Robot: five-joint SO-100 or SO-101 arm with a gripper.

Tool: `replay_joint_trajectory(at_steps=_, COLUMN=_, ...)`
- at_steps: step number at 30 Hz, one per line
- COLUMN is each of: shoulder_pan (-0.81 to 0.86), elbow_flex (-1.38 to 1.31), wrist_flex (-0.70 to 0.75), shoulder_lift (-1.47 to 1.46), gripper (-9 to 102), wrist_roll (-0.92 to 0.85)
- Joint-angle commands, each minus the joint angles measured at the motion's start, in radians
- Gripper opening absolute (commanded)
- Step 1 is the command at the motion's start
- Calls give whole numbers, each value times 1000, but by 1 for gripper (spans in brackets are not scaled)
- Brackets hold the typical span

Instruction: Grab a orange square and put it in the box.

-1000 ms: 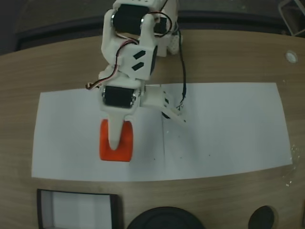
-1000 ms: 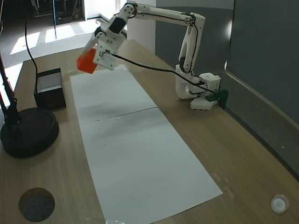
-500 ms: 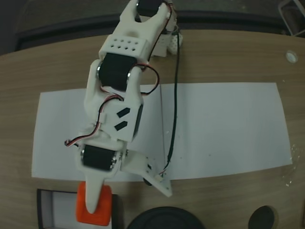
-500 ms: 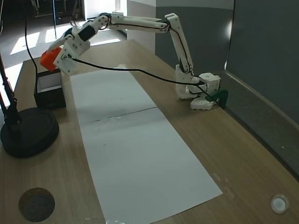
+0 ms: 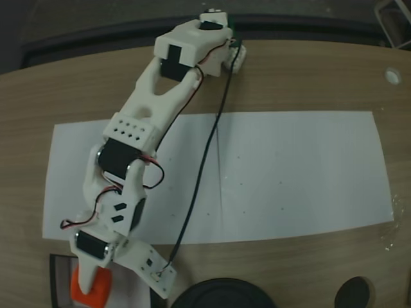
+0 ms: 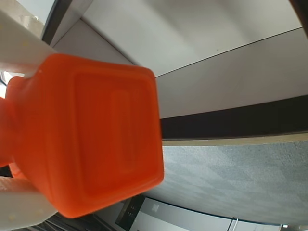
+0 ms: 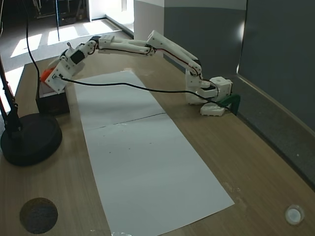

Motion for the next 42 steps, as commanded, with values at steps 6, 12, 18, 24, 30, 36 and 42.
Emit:
replay_joint_trajectory(at_steps=6, shoulder_pan=8, elbow_flex=-129, wrist_flex=54, shoulder_lift=46, gripper=21, wrist_roll=63)
replay_joint_trajectory(at_steps=12, shoulder_pan=14, elbow_flex=-129, wrist_flex=101, shoulder_lift=48, gripper=26, wrist_roll=89)
replay_joint_trajectory(at_steps=18, shoulder_pan=12, elbow_flex=-133, wrist_flex=150, shoulder_lift=83, gripper=27, wrist_roll=91)
replay_joint_trajectory(at_steps=24, shoulder_pan=-11, elbow_flex=-173, wrist_flex=345, shoulder_lift=209, gripper=19, wrist_roll=103)
replay_joint_trajectory(at_steps=30, shoulder_pan=-55, elbow_flex=-305, wrist_flex=647, shoulder_lift=413, gripper=1, wrist_roll=281)
replay_joint_trajectory(at_steps=36, shoulder_pan=-216, elbow_flex=-402, wrist_flex=976, shoulder_lift=630, gripper=0, wrist_roll=279)
replay_joint_trajectory(at_steps=42, shoulder_pan=-285, elbow_flex=-245, wrist_flex=1023, shoulder_lift=887, gripper=0, wrist_roll=229)
